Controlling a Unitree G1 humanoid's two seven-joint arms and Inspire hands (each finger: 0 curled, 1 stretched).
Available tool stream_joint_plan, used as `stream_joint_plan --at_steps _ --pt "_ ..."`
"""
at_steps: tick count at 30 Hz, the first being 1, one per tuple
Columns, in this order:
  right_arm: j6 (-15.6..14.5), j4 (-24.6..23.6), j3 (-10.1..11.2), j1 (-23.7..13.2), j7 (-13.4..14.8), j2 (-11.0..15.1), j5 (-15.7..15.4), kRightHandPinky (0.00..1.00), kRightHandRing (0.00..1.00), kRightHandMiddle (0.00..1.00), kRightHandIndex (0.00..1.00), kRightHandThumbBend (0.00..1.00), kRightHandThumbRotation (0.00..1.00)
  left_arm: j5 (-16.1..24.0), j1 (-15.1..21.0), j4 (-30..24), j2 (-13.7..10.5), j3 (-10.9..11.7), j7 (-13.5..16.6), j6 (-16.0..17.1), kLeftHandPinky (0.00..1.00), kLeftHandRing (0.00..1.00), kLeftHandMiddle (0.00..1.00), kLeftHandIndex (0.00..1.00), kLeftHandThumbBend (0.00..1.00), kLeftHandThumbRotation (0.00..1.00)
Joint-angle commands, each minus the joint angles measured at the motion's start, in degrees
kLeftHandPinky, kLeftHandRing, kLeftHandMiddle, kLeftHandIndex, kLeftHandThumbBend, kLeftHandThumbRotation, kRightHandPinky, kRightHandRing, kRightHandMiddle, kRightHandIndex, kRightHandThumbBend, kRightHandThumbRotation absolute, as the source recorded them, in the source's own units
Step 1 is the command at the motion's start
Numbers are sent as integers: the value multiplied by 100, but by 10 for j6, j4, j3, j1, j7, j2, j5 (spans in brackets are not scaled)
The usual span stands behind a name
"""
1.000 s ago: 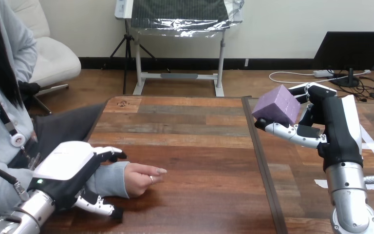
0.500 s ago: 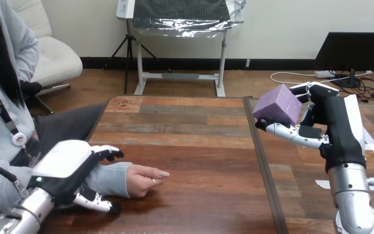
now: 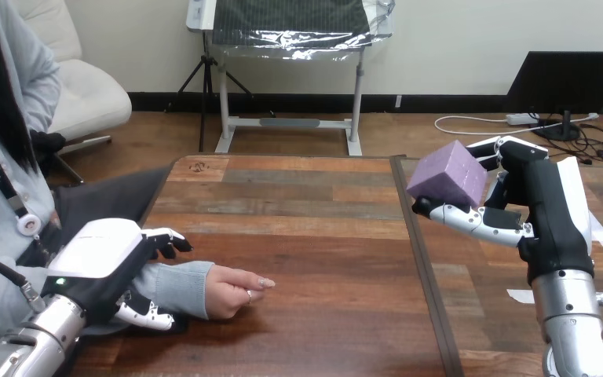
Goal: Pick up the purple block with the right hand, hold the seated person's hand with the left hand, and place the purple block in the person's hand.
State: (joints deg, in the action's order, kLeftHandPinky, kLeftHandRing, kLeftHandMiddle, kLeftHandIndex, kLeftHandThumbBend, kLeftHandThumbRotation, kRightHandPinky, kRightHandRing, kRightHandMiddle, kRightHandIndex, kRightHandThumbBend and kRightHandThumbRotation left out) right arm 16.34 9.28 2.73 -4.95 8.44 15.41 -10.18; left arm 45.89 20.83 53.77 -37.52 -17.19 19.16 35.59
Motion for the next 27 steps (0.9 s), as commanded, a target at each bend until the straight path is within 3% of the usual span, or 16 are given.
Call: stream_joint_plan --at_steps 1,7,15,23,27 --pt "1 -37 13 -18 -2 -5 7 3 8 13 17 30 9 10 33 32 7 -24 22 -5 65 66 68 71 100 24" --pt "4 -38 12 -15 -3 -6 8 3 7 12 17 30 8 6 36 44 13 -33 44 1 58 58 62 65 100 20" --pt "6 -38 11 -12 -3 -5 3 3 7 12 17 31 5 6 39 64 22 -48 97 17 47 47 50 53 97 14" --pt "6 -34 8 -13 -2 -7 0 3 8 13 18 31 4 8 44 69 24 -61 125 27 39 39 42 44 92 9" --pt "7 -32 6 -14 -1 -8 -4 4 8 13 18 31 3 4 44 66 25 -63 125 28 36 36 40 42 90 7"
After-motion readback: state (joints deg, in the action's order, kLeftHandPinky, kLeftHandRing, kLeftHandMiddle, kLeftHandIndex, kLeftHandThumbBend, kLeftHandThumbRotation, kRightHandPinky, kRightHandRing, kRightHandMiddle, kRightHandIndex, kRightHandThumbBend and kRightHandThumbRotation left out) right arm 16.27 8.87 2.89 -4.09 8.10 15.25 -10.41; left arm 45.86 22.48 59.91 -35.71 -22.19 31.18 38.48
